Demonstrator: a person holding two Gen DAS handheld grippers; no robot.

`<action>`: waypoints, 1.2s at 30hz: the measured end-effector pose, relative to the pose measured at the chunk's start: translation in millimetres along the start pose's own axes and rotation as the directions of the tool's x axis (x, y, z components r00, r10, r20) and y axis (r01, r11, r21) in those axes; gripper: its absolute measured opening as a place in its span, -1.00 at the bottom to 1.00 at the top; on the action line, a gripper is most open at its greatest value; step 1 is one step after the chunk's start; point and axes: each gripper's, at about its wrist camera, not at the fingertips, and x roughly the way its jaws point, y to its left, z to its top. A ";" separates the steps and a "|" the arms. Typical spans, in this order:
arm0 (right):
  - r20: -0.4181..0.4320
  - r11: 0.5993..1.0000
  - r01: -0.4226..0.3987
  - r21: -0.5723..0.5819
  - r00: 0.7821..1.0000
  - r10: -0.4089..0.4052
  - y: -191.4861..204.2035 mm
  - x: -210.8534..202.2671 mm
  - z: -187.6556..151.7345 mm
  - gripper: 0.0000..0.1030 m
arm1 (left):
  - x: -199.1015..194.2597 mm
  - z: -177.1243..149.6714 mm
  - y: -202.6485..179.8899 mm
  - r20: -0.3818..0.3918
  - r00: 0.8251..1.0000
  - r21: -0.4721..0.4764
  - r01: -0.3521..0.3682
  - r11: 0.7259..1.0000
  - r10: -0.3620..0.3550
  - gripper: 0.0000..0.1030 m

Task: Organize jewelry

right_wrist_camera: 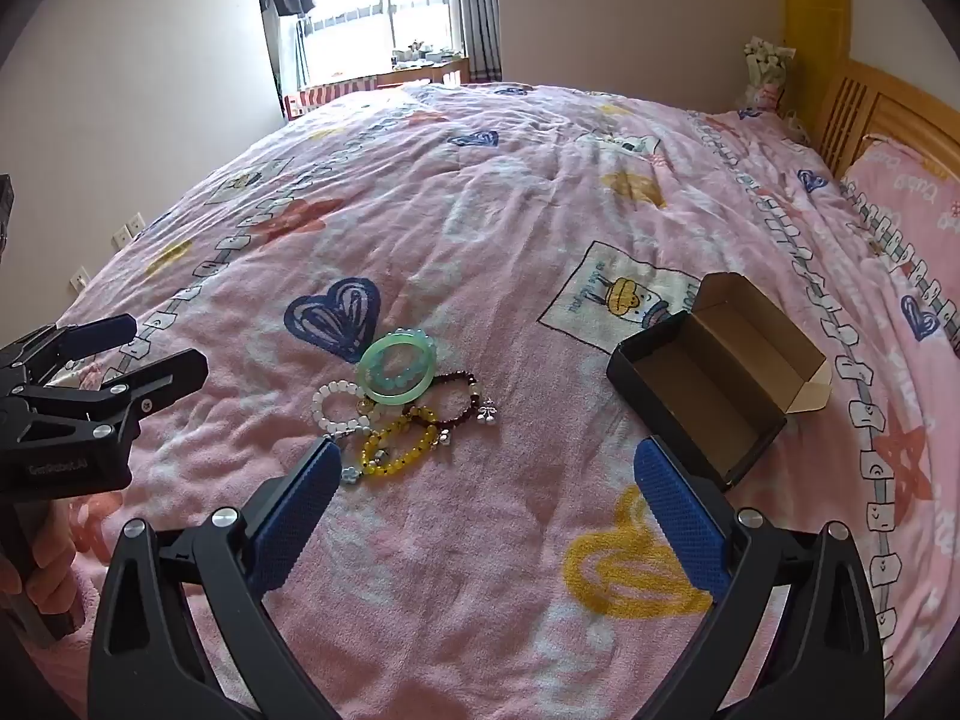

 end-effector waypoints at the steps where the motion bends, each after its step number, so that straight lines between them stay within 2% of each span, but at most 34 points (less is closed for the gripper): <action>1: 0.001 1.000 0.001 -0.001 1.000 -0.001 0.3 -0.1 -0.1 0.86 | 0.0 0.0 0.0 -0.001 1.000 0.000 0.000 1.000 0.000 0.88; 36: 0.001 1.000 -0.004 -0.001 1.000 0.004 -0.5 -2.5 1.0 0.86 | -0.1 0.0 -0.2 0.003 1.000 0.004 -0.005 1.000 0.005 0.89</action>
